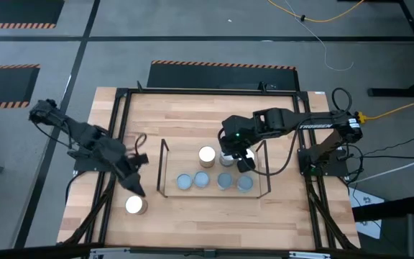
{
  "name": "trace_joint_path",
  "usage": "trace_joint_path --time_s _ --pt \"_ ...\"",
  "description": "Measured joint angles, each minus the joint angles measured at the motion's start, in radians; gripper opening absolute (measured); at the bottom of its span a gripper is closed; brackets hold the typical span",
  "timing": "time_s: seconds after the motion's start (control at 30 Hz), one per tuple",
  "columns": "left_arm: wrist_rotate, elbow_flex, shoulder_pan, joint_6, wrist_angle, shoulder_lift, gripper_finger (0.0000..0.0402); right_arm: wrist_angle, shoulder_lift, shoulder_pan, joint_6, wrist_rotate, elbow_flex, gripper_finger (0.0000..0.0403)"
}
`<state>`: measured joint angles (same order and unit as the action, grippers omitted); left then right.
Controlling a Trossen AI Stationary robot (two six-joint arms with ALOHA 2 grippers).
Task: Pick and place cans onto a shelf
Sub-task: Put the canned corns on the shelf
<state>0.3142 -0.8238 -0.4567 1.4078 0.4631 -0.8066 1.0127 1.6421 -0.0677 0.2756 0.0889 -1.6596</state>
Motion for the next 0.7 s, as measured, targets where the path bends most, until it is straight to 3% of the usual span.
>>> trace_joint_path --time_s 0.17,0.33,0.7 --pt "0.009 0.000 -0.104 0.242 0.000 -0.093 0.0082 -0.003 0.000 0.000 0.050 0.000 0.000 0.0078" --pt "0.011 0.000 -0.203 0.390 0.000 -0.201 0.0082 -0.003 0.000 0.000 0.069 0.001 0.000 0.0078" --pt "0.013 0.000 -0.326 0.416 0.117 -0.377 0.0082 -0.008 0.000 0.000 0.070 0.001 0.000 0.0078"
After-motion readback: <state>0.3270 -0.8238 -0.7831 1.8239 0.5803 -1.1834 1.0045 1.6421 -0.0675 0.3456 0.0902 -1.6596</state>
